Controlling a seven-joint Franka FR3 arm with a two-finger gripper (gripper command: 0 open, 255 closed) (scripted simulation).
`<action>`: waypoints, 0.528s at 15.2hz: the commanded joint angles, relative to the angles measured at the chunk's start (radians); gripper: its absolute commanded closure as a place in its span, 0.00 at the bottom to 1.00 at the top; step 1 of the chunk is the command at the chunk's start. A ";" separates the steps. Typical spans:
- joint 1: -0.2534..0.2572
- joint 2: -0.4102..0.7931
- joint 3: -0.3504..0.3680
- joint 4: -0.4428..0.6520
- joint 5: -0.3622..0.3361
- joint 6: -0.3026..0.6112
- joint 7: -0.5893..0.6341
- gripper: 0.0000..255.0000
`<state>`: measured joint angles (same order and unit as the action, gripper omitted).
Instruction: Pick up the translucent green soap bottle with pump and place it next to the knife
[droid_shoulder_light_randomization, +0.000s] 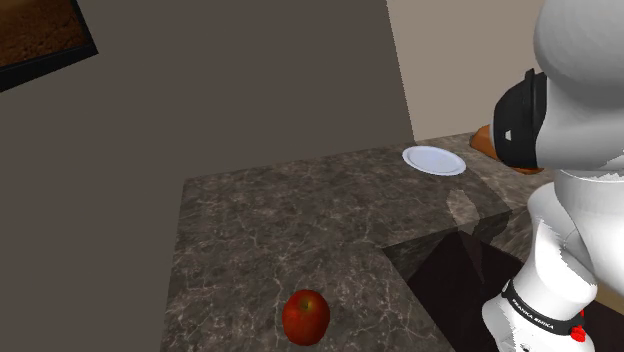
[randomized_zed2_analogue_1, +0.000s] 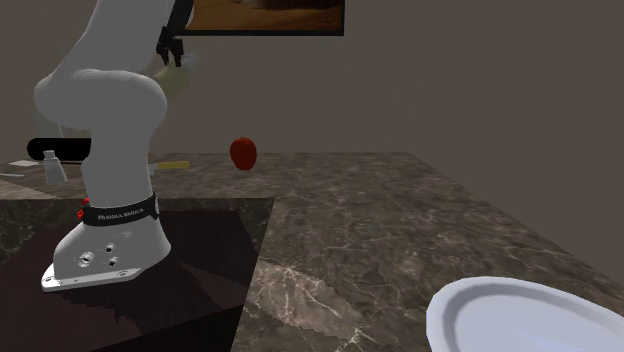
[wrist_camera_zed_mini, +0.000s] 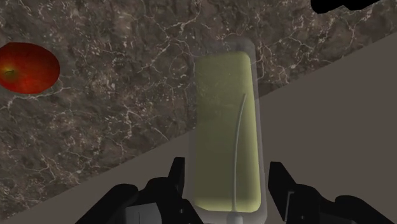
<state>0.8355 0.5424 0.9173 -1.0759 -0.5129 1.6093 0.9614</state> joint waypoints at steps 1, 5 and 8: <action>-0.023 -0.012 0.006 -0.052 0.008 0.037 0.008 1.00; -0.060 -0.028 0.013 -0.139 0.018 0.103 0.018 1.00; -0.082 -0.036 0.016 -0.196 0.022 0.148 0.025 1.00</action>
<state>0.7636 0.5104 0.9318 -1.2478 -0.4931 1.7382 0.9843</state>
